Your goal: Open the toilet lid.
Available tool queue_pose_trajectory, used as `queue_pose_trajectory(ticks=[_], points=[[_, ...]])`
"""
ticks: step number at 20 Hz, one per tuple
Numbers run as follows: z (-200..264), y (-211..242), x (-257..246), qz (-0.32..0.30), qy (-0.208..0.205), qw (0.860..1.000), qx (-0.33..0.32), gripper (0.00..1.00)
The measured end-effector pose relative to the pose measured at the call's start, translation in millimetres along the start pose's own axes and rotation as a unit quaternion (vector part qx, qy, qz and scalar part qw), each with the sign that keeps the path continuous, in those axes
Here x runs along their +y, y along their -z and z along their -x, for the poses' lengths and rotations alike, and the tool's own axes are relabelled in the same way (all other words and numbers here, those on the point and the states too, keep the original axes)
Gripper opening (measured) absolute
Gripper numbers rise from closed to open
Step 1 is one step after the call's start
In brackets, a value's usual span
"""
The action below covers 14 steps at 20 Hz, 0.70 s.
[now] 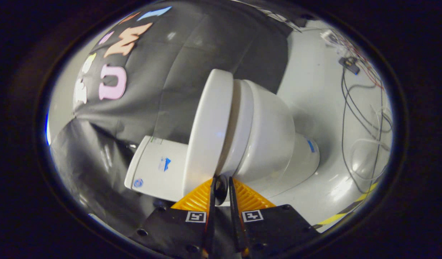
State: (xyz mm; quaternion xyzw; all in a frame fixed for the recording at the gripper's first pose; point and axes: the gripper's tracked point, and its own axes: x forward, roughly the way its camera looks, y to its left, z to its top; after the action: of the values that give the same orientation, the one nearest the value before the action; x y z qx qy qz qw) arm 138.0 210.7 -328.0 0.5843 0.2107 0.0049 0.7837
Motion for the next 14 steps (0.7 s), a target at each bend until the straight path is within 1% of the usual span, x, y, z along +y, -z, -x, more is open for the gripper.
queue_pose_trajectory(ticks=[1, 2, 3, 6, 9, 14], points=[[-1, -1, 0, -0.01, 0.004, 1.0, -0.008, 0.22], [16, -31, 6, -0.03, -0.015, 0.999, -0.013, 0.11], [2, 2, 4, -0.035, -0.013, 0.999, -0.013, 0.01], [2, 0, 10, -0.057, -0.002, 0.998, -0.027, 0.01], [0, 3, 11, -0.033, 0.043, 0.998, -0.037, 0.01], [10, -3, 26, -0.02, 0.075, 0.996, -0.049, 0.01]])
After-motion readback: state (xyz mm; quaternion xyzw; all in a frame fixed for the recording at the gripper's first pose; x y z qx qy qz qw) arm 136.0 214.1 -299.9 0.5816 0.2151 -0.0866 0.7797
